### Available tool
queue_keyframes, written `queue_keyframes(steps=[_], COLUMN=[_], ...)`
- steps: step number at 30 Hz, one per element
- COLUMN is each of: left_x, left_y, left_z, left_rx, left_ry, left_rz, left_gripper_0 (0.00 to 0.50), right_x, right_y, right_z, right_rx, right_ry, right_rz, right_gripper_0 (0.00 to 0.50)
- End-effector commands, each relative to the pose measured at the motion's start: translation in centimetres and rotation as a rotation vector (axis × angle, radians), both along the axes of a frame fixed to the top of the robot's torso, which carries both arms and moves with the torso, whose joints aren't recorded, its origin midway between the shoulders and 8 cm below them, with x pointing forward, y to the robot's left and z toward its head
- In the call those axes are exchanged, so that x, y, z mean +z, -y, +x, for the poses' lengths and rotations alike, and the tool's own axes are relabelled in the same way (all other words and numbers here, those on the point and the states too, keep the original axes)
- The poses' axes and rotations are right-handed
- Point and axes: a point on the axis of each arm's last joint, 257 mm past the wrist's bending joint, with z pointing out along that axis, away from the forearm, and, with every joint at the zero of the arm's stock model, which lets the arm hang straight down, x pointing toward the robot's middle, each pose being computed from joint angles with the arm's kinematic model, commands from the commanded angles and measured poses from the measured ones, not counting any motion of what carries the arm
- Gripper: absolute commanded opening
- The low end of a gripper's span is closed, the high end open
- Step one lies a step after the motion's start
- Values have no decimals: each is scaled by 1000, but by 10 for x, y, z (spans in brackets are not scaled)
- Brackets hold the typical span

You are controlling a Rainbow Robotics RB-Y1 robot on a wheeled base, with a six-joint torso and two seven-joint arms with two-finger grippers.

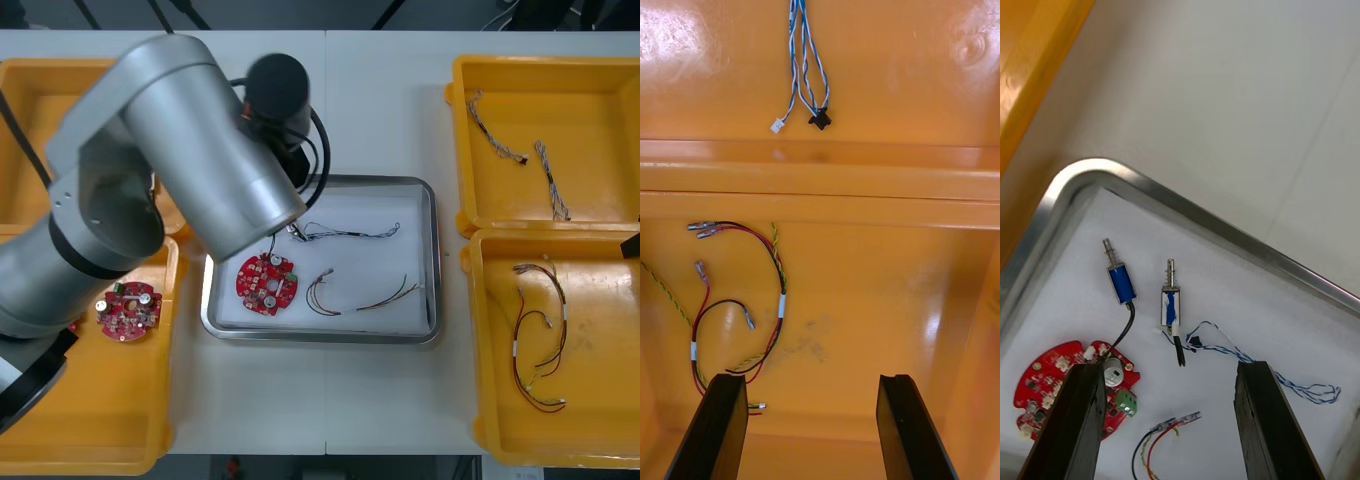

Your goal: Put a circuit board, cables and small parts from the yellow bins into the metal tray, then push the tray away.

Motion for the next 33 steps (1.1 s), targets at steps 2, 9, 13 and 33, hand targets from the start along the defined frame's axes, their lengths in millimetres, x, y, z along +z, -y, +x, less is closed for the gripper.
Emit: queue_keyframes(steps=[2, 9, 13, 33], left_x=[50, 73, 68, 21], left_y=[-54, -116, -156, -283], left_z=[2, -4, -18, -78], left_rx=[-128, -175, -183, -228], left_ry=[50, -8, -89, -295], left_rz=[133, 215, 219, 258], left_gripper_0=[500, 500, 500, 500], right_x=[21, 21, 21, 27], right_y=[16, 16, 16, -69], right_z=[2, 2, 2, 29], right_rx=[-46, -46, -46, 229], right_ry=[47, 47, 47, 12], right_rz=[-33, -33, -33, -177], right_gripper_0=[500, 500, 500, 500])
